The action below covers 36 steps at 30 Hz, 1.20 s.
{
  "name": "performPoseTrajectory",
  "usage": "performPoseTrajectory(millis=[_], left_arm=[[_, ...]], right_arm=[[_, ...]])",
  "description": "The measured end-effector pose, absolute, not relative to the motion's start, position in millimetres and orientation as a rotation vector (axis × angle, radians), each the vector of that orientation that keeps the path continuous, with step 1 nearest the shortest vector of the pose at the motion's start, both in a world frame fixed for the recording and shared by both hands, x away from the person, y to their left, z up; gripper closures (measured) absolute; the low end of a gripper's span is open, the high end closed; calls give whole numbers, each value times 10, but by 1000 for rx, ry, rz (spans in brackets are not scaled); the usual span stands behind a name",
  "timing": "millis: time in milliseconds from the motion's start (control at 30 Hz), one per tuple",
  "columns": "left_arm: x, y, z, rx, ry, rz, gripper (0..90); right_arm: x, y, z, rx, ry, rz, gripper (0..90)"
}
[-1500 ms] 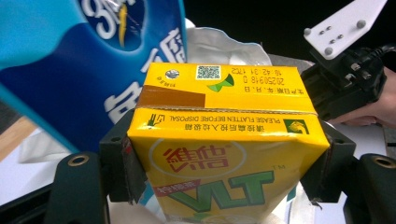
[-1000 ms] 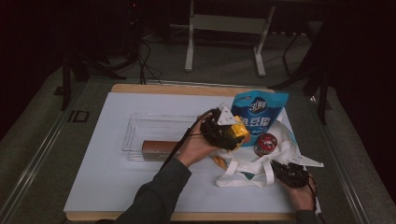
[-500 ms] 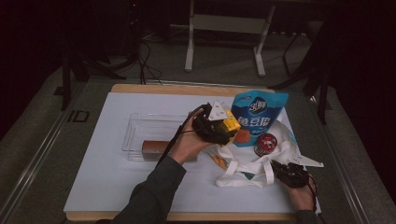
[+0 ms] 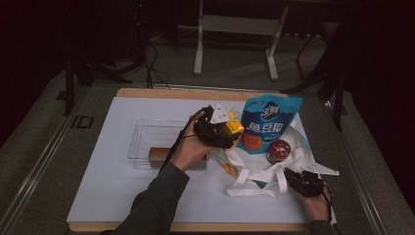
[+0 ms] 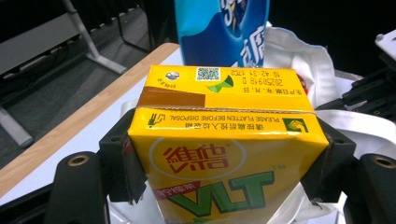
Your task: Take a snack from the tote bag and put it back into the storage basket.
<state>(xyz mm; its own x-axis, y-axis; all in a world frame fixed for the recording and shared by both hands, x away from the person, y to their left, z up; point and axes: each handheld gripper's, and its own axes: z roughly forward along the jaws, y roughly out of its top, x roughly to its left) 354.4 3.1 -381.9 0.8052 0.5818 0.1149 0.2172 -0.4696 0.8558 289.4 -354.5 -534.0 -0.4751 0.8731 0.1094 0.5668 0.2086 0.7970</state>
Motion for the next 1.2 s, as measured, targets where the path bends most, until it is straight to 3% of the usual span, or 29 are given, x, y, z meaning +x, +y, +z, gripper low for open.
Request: performPoseTrajectory(millis=[1200], left_arm=[[3644,667,-3851,1962,815,604,287]], right_arm=[[2893,-3547,-5340,1345,2125,1156,765]])
